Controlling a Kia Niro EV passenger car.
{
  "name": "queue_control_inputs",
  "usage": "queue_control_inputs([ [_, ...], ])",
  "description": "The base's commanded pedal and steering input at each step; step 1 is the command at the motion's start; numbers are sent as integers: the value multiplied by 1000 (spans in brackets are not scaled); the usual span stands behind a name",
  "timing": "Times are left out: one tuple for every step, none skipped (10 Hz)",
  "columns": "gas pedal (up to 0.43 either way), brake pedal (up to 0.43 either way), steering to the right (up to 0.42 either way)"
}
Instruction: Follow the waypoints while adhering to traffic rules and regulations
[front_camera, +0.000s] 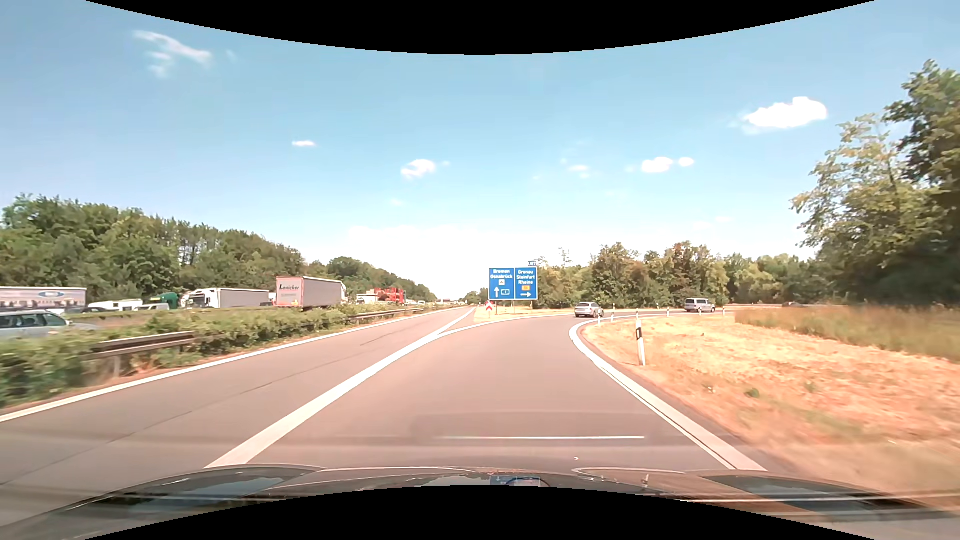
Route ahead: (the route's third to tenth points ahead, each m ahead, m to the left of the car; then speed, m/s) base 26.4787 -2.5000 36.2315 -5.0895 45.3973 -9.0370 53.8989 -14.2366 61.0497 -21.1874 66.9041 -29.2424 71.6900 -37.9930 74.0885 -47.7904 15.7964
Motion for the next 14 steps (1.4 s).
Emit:
queue_control_inputs([
  [87,0,27],
  [87,0,29],
  [87,0,29],
  [87,0,28],
  [87,0,30],
  [87,0,31],
  [87,0,32],
  [87,0,33],
  [87,0,33],
  [87,0,33],
  [110,0,33],
  [110,0,36],
  [110,0,42],
  [110,0,46],
])
